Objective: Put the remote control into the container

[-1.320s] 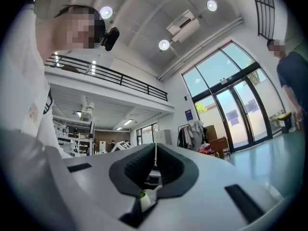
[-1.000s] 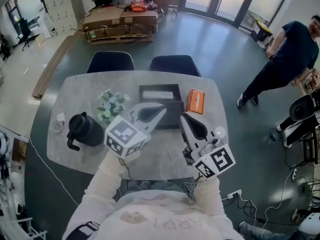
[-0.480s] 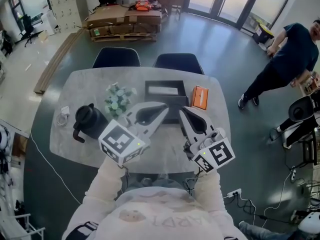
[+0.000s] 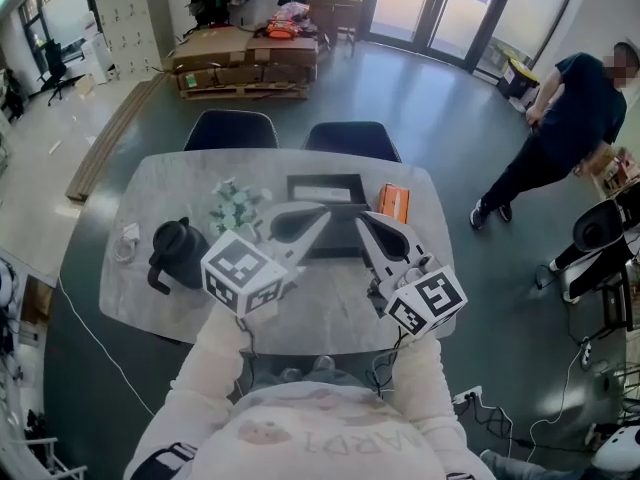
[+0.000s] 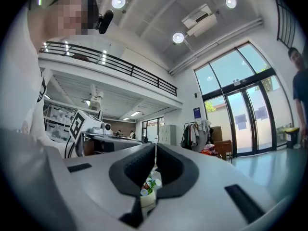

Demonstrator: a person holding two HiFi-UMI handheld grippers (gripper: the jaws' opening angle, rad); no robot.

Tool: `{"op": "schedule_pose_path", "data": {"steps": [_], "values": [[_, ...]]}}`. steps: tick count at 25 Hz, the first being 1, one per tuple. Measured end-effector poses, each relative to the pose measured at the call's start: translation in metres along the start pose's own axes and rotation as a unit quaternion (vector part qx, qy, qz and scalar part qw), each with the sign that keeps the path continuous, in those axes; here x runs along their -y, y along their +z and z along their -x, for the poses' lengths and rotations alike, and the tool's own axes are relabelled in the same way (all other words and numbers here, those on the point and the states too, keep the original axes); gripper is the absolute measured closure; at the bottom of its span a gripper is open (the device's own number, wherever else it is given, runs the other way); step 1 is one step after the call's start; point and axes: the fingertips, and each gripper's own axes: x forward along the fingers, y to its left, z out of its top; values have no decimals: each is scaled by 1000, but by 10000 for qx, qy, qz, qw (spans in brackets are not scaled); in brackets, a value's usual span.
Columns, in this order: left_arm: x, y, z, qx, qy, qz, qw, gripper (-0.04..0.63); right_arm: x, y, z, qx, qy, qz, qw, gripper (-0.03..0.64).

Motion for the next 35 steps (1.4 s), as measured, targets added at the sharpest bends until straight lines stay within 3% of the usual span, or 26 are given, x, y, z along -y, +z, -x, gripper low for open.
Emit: {"op": "schedule_pose_path", "data": {"steps": [35], "values": [[-2, 9, 1, 5, 328, -59, 9994, 583, -1, 1, -6, -30, 175, -19, 9998, 600]]}}
